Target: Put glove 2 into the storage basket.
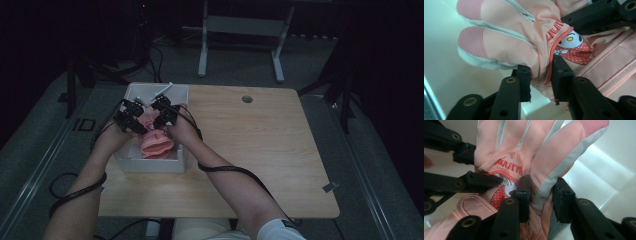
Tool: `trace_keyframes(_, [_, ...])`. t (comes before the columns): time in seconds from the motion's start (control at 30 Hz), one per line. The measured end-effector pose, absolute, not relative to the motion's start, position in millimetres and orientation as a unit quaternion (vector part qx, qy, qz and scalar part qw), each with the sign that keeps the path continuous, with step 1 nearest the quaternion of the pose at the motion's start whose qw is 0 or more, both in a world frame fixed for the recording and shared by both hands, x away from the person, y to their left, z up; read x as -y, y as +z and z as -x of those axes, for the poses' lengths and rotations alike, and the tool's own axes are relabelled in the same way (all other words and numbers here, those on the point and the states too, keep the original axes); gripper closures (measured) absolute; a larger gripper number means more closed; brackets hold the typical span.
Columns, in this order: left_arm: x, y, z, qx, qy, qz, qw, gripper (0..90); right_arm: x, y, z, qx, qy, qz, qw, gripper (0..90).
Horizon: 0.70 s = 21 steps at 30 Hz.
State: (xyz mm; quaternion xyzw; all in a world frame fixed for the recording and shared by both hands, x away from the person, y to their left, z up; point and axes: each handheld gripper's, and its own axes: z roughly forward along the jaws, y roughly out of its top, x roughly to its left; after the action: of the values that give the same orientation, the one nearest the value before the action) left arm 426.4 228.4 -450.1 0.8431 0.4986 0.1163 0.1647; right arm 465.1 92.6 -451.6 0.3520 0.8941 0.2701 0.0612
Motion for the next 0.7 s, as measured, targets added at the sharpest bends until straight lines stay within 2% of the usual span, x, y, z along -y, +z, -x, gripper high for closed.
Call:
trace_keyframes(0.1, [-230,-449,-425,-0.503,0.13,-0.839,0.16,62.3,-93,-451,-466,-0.893,0.269,-0.355,0.063,60.9])
trace_keyframes(0.17, [-230,-446,-423,-0.502,0.149,-0.838,0.154,60.5,-93,-452,-467,-0.893,0.271,-0.354,0.057,59.8])
trace_keyframes(0.4, [-235,-439,-415,-0.511,0.162,-0.83,0.157,57.4,-89,-449,-468,-0.89,0.298,-0.343,0.044,56.3])
trace_keyframes(0.7, [-241,-429,-407,-0.521,0.185,-0.817,0.166,53.2,-86,-447,-467,-0.892,0.315,-0.321,0.048,53.4])
